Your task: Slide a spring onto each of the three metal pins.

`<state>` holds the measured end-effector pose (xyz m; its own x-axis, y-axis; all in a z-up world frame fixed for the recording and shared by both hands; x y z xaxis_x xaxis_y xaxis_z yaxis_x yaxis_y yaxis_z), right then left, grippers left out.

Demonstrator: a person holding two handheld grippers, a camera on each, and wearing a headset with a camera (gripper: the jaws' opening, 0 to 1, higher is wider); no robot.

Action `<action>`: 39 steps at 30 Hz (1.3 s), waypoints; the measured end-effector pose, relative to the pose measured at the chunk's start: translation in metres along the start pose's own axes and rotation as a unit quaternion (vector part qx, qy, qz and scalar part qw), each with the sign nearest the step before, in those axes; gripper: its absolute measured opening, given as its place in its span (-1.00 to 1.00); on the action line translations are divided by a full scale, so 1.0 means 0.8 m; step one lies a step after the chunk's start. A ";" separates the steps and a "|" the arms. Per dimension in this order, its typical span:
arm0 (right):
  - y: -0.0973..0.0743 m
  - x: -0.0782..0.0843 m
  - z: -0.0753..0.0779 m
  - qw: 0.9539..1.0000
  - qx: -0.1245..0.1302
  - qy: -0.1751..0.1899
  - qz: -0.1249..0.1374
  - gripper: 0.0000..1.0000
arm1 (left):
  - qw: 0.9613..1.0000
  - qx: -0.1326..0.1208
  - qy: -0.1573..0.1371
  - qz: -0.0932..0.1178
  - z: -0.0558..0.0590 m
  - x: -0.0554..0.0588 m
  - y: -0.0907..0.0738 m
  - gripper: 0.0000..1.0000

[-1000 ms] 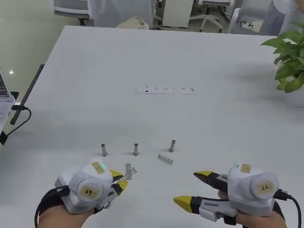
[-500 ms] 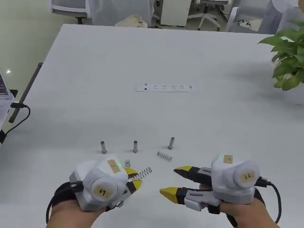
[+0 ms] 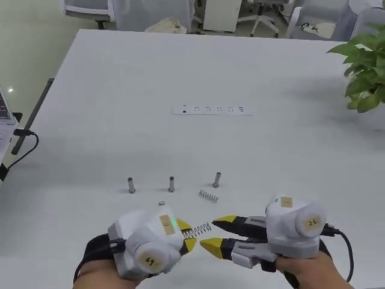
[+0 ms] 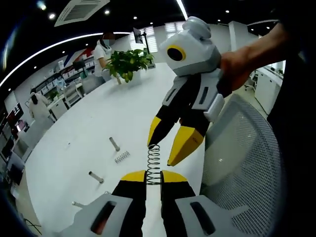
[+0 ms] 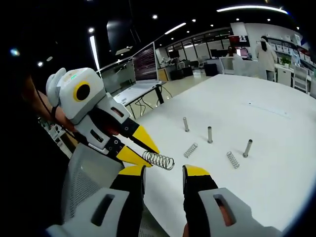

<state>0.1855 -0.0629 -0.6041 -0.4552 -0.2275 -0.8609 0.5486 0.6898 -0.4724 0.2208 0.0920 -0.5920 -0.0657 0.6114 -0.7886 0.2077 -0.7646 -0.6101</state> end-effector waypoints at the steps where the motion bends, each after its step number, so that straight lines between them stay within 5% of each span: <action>1: 0.000 0.001 -0.001 1.000 -0.003 0.000 0.000 -0.47 | 1.000 0.002 0.004 -0.001 0.001 0.000 0.000 -0.95; 27: -0.005 -0.002 -0.009 0.999 -0.036 0.026 0.018 -0.81 | 0.997 0.030 0.071 -0.015 0.010 -0.002 0.009 -0.96; 39: -0.002 -0.009 -0.011 0.999 -0.033 0.011 0.009 -0.83 | 0.998 0.039 0.050 -0.008 0.007 0.001 0.014 -0.95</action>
<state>0.1816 -0.0564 -0.5954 -0.4616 -0.2005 -0.8641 0.5099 0.7372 -0.4434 0.2180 0.0828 -0.5995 0.0293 0.6378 -0.7697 0.1309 -0.7658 -0.6296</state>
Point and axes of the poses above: the centre of the closed fingertips' face, and the gripper's own axes: y roughly forward along the fingers, z roughly to its right, x roughly out of its underside, the point moved 10 cm from there along -y, roughly backward along the fingers, and after that the axes turned 8 degrees about -y, right-handed, at the moved point
